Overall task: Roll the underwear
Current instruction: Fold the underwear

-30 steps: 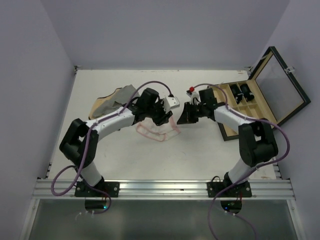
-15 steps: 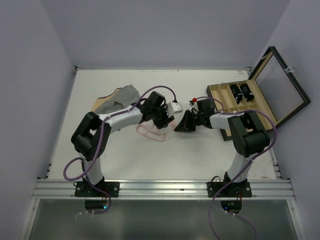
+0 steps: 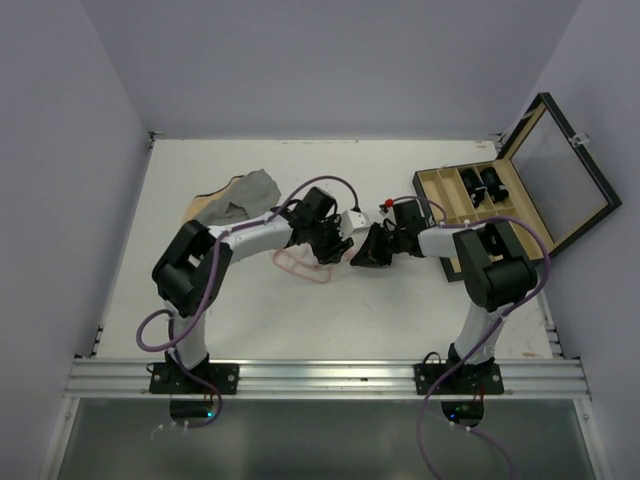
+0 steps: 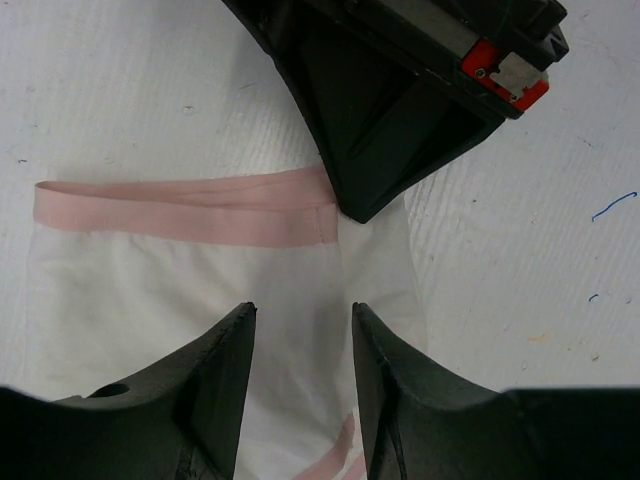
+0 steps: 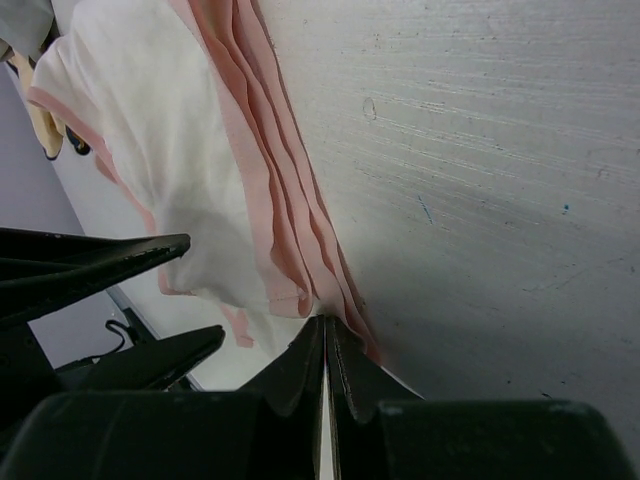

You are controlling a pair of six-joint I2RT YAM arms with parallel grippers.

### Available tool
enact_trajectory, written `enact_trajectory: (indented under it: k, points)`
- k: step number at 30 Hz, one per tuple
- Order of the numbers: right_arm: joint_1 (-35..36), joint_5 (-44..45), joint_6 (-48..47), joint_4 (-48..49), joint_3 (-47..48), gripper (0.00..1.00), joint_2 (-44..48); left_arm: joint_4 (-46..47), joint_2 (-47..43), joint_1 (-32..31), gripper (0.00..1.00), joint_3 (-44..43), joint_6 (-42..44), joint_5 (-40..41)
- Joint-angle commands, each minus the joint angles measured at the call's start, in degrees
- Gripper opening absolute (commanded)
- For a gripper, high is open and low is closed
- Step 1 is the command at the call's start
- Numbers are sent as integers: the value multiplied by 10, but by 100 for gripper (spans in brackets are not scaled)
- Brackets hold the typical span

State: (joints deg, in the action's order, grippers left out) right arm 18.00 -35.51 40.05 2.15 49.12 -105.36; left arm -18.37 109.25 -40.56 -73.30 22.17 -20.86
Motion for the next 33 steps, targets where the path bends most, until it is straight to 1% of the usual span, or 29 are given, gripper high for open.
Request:
enact_trajectory:
  k: [1,4,9,13,14,16,17,20,24,28,29,33]
  points:
    - [-1,7,-6,-14,5,8,17,-2,13,-7,47,-22,12,-19]
    - [-1,7,-8,-14,6,8,8,0,21,-11,45,-24,5,-19]
    - [-1,7,-9,-13,7,8,-3,9,39,-20,42,-27,-4,6]
    - [-1,8,-8,-10,6,8,-5,14,41,-20,24,-28,-9,17]
    - [-1,8,-7,-10,5,8,-5,15,40,-20,17,-27,-10,17]
    - [-1,7,-8,-7,3,8,-5,18,35,-20,11,-28,-15,18]
    - [-1,8,-7,-8,4,8,-6,17,31,-20,6,-29,-16,17]
    - [-1,10,-8,-7,2,8,-7,17,25,-20,1,-38,-28,13]
    - [-1,10,-7,-7,1,8,-9,3,18,-20,0,-55,-42,-1]
    - [0,11,-7,-5,-1,8,-7,-10,18,-20,2,-67,-54,-15]
    - [-1,11,-5,-5,-1,8,-7,-13,18,-20,0,-71,-56,-22]
    - [-1,11,-2,-2,-4,8,-6,-16,16,-20,0,-73,-72,-58]
